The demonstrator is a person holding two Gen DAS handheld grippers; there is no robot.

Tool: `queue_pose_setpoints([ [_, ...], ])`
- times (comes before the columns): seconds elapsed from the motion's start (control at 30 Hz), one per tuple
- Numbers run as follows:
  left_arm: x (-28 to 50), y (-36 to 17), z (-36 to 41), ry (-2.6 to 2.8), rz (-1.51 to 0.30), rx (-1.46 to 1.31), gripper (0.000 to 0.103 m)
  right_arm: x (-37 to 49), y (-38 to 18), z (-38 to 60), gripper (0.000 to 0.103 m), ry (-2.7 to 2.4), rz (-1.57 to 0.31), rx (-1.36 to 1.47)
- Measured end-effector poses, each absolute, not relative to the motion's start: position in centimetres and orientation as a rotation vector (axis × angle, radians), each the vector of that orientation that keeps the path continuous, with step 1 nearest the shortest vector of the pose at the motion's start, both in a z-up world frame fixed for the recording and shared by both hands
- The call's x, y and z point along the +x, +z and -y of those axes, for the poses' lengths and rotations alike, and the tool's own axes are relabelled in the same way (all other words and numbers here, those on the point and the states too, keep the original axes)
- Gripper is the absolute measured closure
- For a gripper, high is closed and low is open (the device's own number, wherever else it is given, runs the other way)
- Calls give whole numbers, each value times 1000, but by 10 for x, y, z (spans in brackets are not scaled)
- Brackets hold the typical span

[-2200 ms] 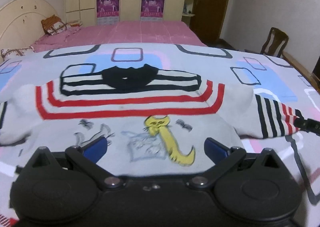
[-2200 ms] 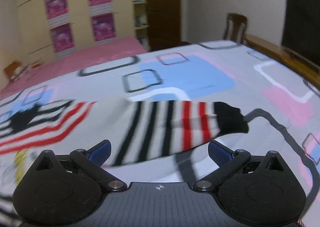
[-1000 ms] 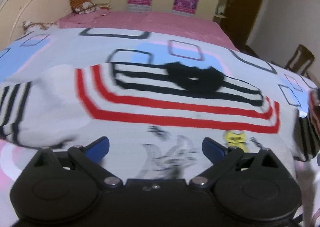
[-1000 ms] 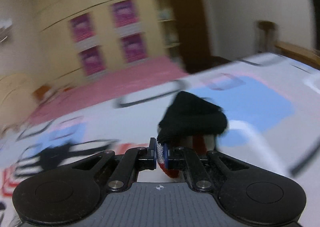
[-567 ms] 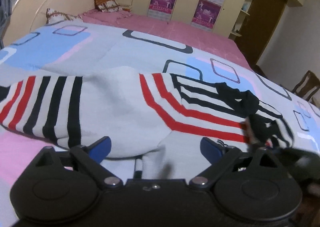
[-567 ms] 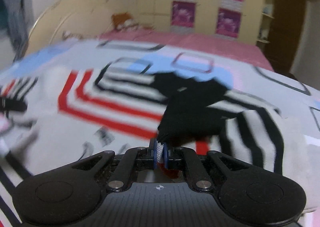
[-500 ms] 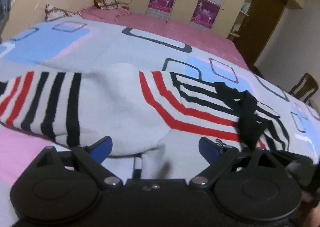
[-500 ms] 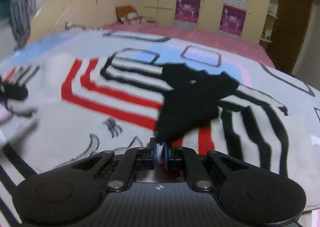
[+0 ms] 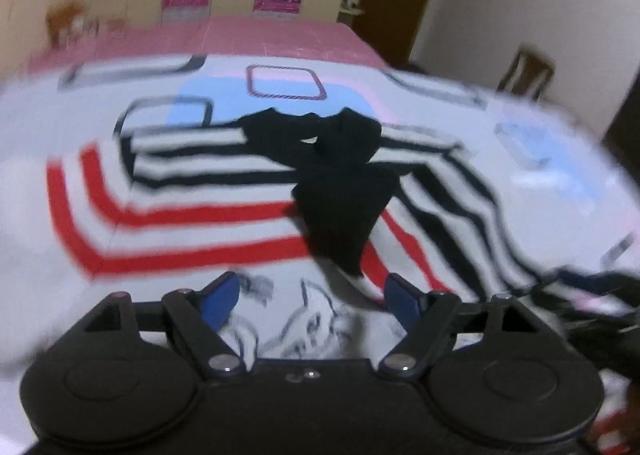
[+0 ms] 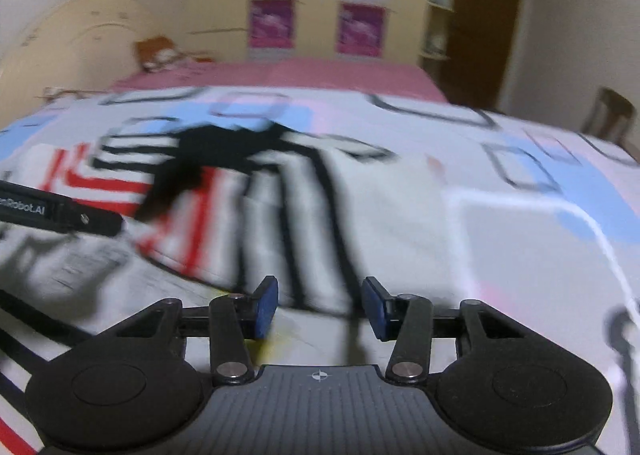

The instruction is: Fold small clothes

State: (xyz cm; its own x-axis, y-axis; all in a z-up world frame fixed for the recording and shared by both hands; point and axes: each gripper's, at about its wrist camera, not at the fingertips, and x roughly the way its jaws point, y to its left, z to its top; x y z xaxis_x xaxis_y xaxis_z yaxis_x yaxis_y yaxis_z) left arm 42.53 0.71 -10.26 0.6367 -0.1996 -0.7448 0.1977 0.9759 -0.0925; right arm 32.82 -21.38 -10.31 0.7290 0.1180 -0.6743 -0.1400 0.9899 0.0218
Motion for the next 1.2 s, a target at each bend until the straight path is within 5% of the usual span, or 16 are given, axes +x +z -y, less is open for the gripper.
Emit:
queue_pose_setpoints([
  [0.33, 463, -111, 10, -99, -799, 174, 33, 336, -117, 281, 56, 16, -784, 27],
  [0.4, 463, -112, -5, -94, -816, 104, 55, 342, -119, 283, 58, 13, -786, 36],
  [0.43, 461, -114, -15, -113, -814, 39, 81, 343, -119, 285, 63, 14, -785, 41],
  [0.47, 455, -112, -22, -123, -789, -21, 95, 344, -120, 285, 70, 25, -787, 49],
  [0.57, 430, -103, -47, -110, -656, -173, 95, 344, -120, 283, 77, 43, -786, 46],
  [0.73, 426, -131, -64, -109, -760, -246, 93, 346, -120, 280, 77, 73, -802, 9],
  [0.77, 424, -130, -69, -110, -748, -273, 80, 345, -117, 281, 73, 87, -804, 3],
  [0.8, 423, -126, -72, -105, -741, -286, 70, 342, -111, 285, 52, 99, -790, 2],
  [0.83, 422, -124, -74, -110, -733, -296, 48, 336, -104, 290, 41, 110, -762, 7],
  [0.87, 420, -121, -76, -110, -717, -307, 34, 331, -96, 297, 36, 125, -721, 21],
  [0.9, 420, -119, -79, -116, -699, -313, 32, 329, -91, 303, 36, 140, -698, 37],
  [1.03, 441, -123, -81, -159, -764, -338, 33, 367, -83, 322, 36, 155, -696, 157],
  [1.1, 451, -129, -77, -166, -791, -332, 34, 400, -87, 334, 50, 154, -700, 266],
  [1.2, 457, -130, -74, -153, -801, -289, 73, 449, -101, 344, 60, 147, -734, 337],
])
